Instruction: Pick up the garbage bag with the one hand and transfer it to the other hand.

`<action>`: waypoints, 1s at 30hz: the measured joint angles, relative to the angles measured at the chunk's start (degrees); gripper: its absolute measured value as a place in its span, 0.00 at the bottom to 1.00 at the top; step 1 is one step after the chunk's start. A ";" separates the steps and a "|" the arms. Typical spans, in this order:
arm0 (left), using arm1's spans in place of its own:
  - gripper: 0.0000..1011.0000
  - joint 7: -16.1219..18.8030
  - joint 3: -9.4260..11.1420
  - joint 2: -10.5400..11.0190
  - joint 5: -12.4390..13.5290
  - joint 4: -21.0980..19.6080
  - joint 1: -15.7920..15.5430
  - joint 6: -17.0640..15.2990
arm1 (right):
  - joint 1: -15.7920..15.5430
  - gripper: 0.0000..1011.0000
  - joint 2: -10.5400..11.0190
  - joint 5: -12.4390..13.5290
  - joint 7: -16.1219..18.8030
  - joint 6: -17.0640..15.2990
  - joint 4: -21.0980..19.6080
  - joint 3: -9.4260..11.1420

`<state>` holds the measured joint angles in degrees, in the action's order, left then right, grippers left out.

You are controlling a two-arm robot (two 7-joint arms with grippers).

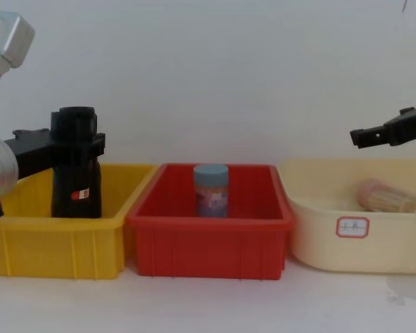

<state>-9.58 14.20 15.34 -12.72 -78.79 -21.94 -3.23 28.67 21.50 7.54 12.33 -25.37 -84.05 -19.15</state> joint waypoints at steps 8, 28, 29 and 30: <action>0.53 -1.25 -0.18 0.10 -0.32 -0.69 -0.56 -0.78 | 0.00 0.99 0.00 0.00 0.00 0.00 0.00 0.00; 0.53 -4.46 -3.21 1.24 -4.45 -9.62 -3.19 -4.02 | 0.00 0.99 0.00 0.00 0.00 0.00 0.00 0.00; 0.53 -4.51 -3.23 1.23 -4.56 -9.70 -3.26 -4.07 | 0.00 0.99 0.00 0.00 0.00 0.00 0.00 0.00; 0.53 -4.58 -3.25 1.21 -4.67 -9.85 -3.41 -4.11 | 0.00 0.99 0.00 0.00 0.00 0.00 0.00 0.00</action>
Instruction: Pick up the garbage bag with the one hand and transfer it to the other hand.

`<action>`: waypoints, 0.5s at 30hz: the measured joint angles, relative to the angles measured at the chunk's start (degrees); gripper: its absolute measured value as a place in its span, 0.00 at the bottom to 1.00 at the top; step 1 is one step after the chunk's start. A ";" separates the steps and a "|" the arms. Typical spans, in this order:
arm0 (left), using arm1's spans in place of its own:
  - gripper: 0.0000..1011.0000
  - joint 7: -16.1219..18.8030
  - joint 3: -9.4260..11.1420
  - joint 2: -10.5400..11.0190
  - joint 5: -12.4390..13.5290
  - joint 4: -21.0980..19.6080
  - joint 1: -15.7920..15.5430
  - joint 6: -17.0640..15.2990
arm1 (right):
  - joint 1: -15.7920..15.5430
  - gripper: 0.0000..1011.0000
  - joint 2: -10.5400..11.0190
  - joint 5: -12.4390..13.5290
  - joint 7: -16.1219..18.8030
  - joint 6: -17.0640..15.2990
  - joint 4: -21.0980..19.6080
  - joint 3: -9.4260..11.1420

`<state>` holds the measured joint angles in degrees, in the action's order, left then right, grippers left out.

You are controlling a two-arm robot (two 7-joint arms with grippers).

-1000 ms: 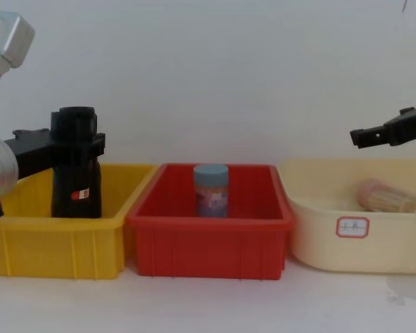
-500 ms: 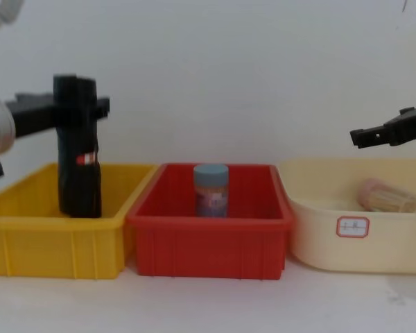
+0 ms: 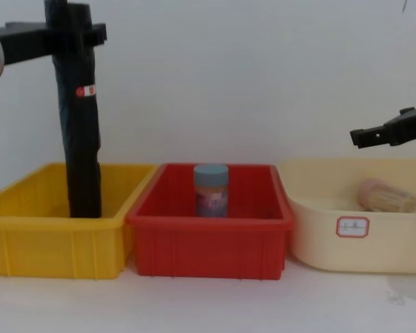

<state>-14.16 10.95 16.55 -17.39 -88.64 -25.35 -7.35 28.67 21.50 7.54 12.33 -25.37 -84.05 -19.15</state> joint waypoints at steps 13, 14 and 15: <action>0.53 -4.24 2.01 -0.73 -2.63 2.56 -3.16 -0.30 | 0.43 0.99 0.62 -0.20 2.04 1.82 -0.28 -0.57; 0.53 -5.12 2.38 -0.87 -2.97 3.25 -3.65 -0.02 | 0.55 0.99 0.78 -0.20 2.71 2.41 -0.35 -0.69; 0.53 -5.53 2.60 -0.96 -3.12 3.64 -3.92 0.12 | 0.63 0.99 0.87 -0.20 3.03 2.68 -0.41 -0.76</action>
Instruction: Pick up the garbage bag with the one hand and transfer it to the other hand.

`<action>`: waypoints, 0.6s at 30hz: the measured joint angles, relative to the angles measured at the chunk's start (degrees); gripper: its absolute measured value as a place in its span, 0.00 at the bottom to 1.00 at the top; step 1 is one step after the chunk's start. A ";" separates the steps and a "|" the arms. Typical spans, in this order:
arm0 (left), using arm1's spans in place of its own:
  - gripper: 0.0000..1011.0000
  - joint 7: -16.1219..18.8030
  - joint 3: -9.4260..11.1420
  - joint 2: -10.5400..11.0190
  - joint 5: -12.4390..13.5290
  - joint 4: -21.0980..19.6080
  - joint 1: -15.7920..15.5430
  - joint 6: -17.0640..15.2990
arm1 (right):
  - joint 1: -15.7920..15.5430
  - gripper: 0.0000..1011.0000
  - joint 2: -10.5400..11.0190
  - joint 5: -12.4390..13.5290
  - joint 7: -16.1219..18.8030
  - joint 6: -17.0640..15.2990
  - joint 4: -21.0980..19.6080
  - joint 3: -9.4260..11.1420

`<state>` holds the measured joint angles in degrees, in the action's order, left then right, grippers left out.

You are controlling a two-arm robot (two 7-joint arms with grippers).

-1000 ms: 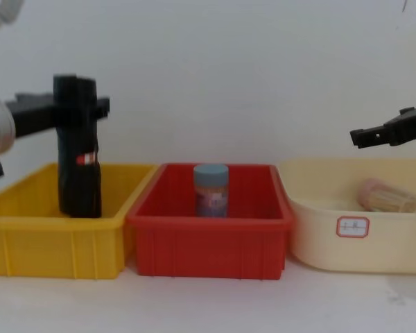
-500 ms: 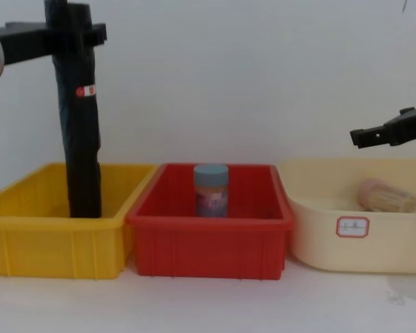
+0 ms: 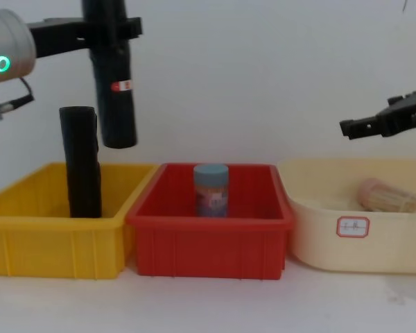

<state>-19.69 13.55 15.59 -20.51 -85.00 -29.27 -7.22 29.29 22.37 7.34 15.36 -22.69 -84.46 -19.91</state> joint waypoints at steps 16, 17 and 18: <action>0.53 -11.54 4.66 -2.68 -3.27 11.75 -7.17 6.94 | 0.72 0.99 1.00 4.65 8.78 5.67 -1.35 0.47; 0.53 -12.14 4.87 -2.87 -3.41 12.42 -7.57 7.44 | 0.72 0.99 1.01 5.08 9.14 5.83 -1.42 0.53; 0.53 -13.38 5.23 -3.30 -3.71 13.72 -8.37 8.55 | 0.72 0.99 1.02 5.60 9.84 5.98 -1.52 0.65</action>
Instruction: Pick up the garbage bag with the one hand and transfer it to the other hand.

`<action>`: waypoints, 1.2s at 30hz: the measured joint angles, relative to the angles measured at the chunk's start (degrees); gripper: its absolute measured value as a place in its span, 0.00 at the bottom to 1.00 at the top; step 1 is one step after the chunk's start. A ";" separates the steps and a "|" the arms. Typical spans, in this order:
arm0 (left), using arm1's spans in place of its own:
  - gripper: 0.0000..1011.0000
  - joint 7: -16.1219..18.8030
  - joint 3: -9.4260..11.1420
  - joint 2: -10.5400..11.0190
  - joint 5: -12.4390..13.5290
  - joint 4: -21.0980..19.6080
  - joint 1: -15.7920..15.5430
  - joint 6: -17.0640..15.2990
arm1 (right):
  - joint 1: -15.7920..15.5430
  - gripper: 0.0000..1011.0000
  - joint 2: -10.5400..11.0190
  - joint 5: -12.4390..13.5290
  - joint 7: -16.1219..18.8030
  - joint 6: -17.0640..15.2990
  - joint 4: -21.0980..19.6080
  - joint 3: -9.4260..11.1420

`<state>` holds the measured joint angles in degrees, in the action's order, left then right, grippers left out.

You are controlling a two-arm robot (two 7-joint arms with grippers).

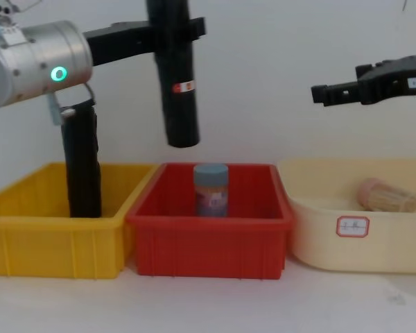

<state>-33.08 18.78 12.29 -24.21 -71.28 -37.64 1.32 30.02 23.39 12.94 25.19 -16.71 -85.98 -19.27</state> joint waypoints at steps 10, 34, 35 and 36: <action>0.53 -8.34 2.02 -3.84 -2.26 10.42 -6.20 8.15 | -0.28 0.99 0.15 3.29 3.20 0.29 -0.49 0.25; 0.53 -16.95 3.96 -8.98 -5.08 23.05 -13.75 17.05 | -1.91 0.99 0.49 6.98 5.27 3.50 -0.84 0.48; 0.53 -17.03 3.98 -9.02 -5.11 23.15 -13.80 17.13 | -1.85 0.99 0.41 7.05 5.26 3.64 -0.68 0.49; 0.53 -17.18 4.03 -9.12 -5.15 23.38 -13.94 17.29 | -1.79 0.99 0.37 7.10 5.25 3.77 -0.58 0.49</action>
<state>-50.26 22.81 3.17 -29.37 -47.90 -51.58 18.61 28.23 23.76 20.04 30.44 -12.94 -86.56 -18.78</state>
